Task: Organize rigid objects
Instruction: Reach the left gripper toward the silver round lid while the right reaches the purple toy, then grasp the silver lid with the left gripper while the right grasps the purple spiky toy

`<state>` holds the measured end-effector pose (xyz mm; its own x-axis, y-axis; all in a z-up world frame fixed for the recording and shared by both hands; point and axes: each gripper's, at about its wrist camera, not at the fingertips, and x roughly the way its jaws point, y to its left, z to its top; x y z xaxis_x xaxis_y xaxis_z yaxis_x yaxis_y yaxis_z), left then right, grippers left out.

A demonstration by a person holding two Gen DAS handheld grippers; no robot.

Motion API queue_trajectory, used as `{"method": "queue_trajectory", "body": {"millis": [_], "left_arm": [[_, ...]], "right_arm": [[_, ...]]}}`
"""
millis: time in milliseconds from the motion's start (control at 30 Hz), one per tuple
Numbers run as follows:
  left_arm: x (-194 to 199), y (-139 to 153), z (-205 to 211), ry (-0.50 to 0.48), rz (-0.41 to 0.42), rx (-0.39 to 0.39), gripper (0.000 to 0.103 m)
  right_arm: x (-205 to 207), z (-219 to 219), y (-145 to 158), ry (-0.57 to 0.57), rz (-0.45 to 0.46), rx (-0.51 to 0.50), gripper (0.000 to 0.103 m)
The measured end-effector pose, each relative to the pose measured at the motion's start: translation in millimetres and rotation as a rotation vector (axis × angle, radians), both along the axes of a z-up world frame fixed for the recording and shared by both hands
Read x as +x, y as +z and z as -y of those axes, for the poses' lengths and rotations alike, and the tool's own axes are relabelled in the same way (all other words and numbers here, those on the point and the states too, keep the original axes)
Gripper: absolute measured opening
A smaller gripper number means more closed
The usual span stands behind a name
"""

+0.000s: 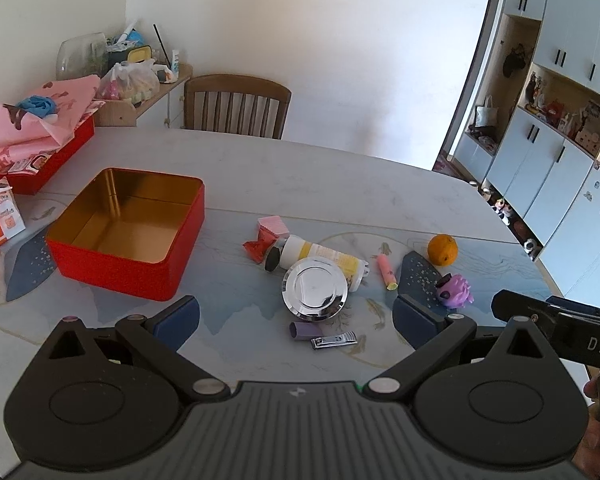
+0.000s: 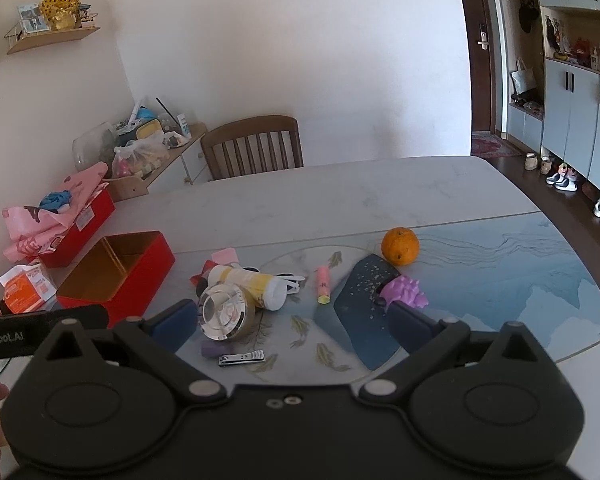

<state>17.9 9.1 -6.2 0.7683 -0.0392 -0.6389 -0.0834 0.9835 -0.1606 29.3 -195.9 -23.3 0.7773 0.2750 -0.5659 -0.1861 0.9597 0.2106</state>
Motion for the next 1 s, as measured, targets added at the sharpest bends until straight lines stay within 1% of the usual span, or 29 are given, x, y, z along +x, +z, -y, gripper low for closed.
{"method": "queue_trajectory", "body": {"millis": [267,433,533,633,767,833,933,1000], "left_arm": [[16,-3,-12,-0.054,-0.001,-0.001,0.103],[36,-9,-23,-0.107,-0.005,0.013,0.103],[49,-19,-26,-0.138,-0.014,0.03,0.103],[64,-30,-25,-0.157,-0.031,0.045,0.103],[84,-45,-15,-0.19,-0.051,0.033,0.103],[94,-54,-6,-0.197,-0.056,0.041,0.103],[110,-70,3,-0.187,-0.094,0.032,0.103],[118,-78,10,-0.193,-0.105,0.038,0.103]], "right_arm": [[8,-11,-3,-0.021,-0.009,-0.011,0.099],[19,-17,-8,-0.038,-0.014,-0.025,0.099],[26,-17,-15,-0.054,-0.012,-0.047,0.099],[34,-14,-25,-0.063,-0.036,-0.06,0.099],[49,-4,-37,-0.077,-0.06,-0.086,0.098],[60,3,-44,-0.07,-0.072,-0.107,0.096],[78,15,-56,-0.068,-0.11,-0.122,0.095],[91,22,-66,-0.061,-0.131,-0.131,0.094]]}}
